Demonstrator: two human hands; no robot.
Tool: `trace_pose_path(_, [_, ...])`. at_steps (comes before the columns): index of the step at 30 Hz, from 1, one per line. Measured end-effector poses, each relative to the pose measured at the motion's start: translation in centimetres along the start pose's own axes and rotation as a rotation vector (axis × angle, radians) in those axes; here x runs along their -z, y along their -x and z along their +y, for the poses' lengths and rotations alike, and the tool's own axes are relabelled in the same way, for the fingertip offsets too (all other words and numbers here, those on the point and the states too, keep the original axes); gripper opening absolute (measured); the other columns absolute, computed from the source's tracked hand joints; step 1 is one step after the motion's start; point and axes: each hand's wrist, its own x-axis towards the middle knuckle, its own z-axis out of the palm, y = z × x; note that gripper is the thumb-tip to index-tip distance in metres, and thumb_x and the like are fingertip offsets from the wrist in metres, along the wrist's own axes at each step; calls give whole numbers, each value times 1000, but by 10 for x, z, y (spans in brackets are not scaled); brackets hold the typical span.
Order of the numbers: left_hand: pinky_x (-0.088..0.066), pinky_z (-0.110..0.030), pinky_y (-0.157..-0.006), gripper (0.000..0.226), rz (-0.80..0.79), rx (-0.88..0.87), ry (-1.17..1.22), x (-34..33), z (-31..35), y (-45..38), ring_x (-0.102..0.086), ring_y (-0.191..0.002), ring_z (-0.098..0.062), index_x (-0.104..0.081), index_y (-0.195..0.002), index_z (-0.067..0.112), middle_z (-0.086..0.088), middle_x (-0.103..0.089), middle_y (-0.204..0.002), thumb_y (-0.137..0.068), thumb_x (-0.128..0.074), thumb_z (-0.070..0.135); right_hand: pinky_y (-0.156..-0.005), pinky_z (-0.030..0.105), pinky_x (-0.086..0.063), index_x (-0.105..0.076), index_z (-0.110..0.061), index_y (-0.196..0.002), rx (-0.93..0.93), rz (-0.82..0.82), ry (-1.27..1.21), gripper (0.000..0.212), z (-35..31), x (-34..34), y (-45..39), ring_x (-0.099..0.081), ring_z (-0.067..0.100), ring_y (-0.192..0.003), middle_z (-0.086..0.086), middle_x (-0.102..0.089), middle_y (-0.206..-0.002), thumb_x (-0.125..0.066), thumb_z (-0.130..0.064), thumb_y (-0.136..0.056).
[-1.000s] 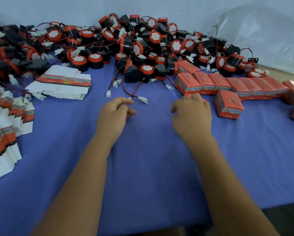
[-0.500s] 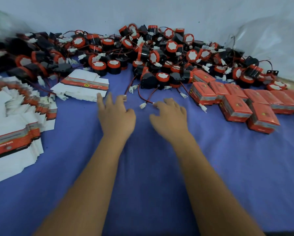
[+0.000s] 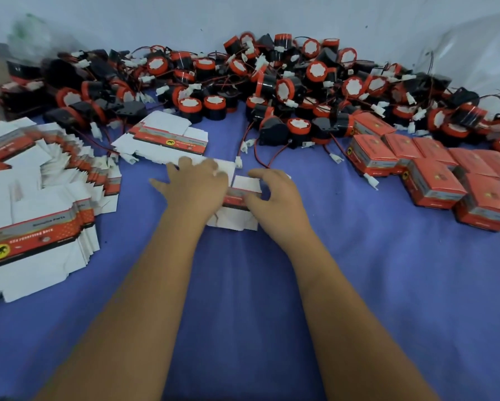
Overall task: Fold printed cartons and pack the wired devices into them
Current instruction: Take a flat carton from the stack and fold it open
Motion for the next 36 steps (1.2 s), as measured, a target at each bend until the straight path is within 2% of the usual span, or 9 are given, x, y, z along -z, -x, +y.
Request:
trace_pose_path(3, [-17,-52,-118,44,10,-104,-86,-15,-7,12,-24,-145,-34,-47,-144,32,-13,-29,-157,-100,-41,33,-107,26,-26,-62,-32,-126,94,-143,187,50,-4,1,5,-36,15,-129,-4,-49,-135,-74,-38,-78])
trace_pose_path(8, [-51,-26,-78,33,248,-1,733,5,-25,9,-61,-93,-4,-71,-108,28,9,-65,-111,-86,-54,11,-88,10,-34,-62,-34,-128,79,-351,76,64,-2,14,7,-42,8,-119,-10,-51,-127,-85,-39,-69])
trace_pose_path(12, [-55,-19,-72,45,49,66,1260,15,-32,3,-69,-93,-4,-64,-124,16,1,-71,-111,-87,-56,-9,-85,7,-42,-68,-31,-117,115,-274,41,43,-1,16,8,-52,1,-101,-10,-63,-113,-80,-32,-76])
trace_pose_path(16, [-54,-23,-82,61,-99,-14,1147,11,-32,2,-63,-117,-13,-53,-140,11,1,-64,-130,-86,-47,-18,-68,34,-44,-68,-7,-87,143,-101,156,20,-4,15,9,-53,17,-74,1,-65,-82,-58,-23,-96])
trace_pose_path(21, [-34,-22,-108,62,-139,-174,907,3,-14,16,-41,-134,-2,-45,-143,37,13,-43,-150,-87,-67,20,-60,32,-25,-53,-5,-87,52,80,239,27,-5,19,4,-42,22,-72,6,-53,-84,-41,-23,-105])
trace_pose_path(26, [-20,0,-100,68,-97,-318,735,-3,-2,26,-9,-151,-5,-35,-146,43,6,-13,-165,-92,-66,15,-63,30,-30,-58,-3,-97,75,230,254,21,-4,19,2,-45,21,-74,8,-59,-95,-44,-17,-104])
trace_pose_path(31, [-22,-36,-122,62,-257,-407,842,-8,4,29,-11,-151,-5,-24,-144,49,11,-17,-164,-101,-52,14,-64,47,-49,-65,1,-102,256,298,219,16,-12,8,4,-60,32,-80,14,-66,-101,-52,-7,-97])
trace_pose_path(34, [-31,-15,-111,31,-64,-445,872,-6,8,29,-30,-139,8,-47,-124,44,30,-42,-145,-108,-36,20,-69,47,-51,-67,0,-98,342,312,149,19,-15,2,5,-63,30,-87,11,-69,-103,-53,-12,-98])
trace_pose_path(36, [-33,-4,-96,28,62,-435,939,-4,8,29,-36,-132,14,-53,-103,39,41,-47,-131,-109,-32,21,-89,44,-51,-67,-3,-111,383,294,90,21,-16,0,5,-61,26,-110,9,-66,-121,-54,-12,-97])
